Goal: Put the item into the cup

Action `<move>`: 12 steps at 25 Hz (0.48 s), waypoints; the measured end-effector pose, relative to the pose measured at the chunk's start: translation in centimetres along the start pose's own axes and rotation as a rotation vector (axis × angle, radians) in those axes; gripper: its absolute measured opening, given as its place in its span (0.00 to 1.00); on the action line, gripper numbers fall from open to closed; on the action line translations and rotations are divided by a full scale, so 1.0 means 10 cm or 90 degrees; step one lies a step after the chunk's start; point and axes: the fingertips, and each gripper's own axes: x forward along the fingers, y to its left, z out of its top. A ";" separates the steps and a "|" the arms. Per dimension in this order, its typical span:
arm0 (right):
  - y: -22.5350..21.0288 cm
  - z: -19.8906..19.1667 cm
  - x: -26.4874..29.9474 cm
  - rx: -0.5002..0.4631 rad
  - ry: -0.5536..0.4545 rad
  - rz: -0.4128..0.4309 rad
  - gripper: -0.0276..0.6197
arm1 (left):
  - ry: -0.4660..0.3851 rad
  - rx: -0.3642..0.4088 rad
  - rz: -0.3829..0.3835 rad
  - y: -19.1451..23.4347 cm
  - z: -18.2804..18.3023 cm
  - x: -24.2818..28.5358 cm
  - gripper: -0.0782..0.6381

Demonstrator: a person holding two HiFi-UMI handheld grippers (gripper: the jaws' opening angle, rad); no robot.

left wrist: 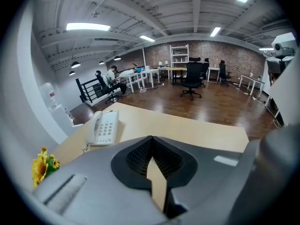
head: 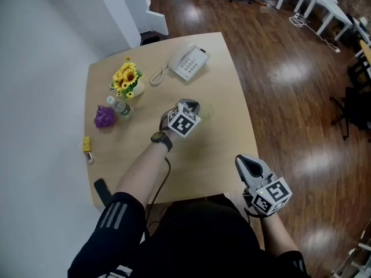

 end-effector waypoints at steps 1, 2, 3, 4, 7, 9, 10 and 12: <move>-0.03 0.01 -0.03 0.003 -0.002 -0.004 0.06 | 0.007 0.004 -0.005 -0.05 0.01 0.09 0.11; -0.06 0.02 -0.07 0.004 -0.004 -0.007 0.06 | 0.013 0.006 -0.010 -0.10 0.01 0.18 0.11; -0.08 0.02 -0.10 0.006 -0.004 -0.010 0.06 | 0.020 0.007 -0.014 -0.14 0.00 0.25 0.11; -0.11 0.02 -0.12 0.007 -0.004 -0.014 0.06 | 0.026 0.007 -0.018 -0.17 -0.01 0.32 0.11; -0.19 0.00 -0.19 0.013 -0.004 -0.024 0.06 | 0.046 0.012 -0.028 -0.26 -0.07 0.50 0.11; -0.23 -0.01 -0.22 0.016 -0.003 -0.029 0.06 | 0.059 0.018 -0.032 -0.31 -0.11 0.59 0.11; -0.25 -0.01 -0.23 0.017 -0.002 -0.030 0.06 | 0.065 0.019 -0.034 -0.33 -0.13 0.62 0.11; -0.27 0.00 -0.25 0.019 -0.001 -0.030 0.06 | 0.075 0.019 -0.037 -0.35 -0.18 0.67 0.11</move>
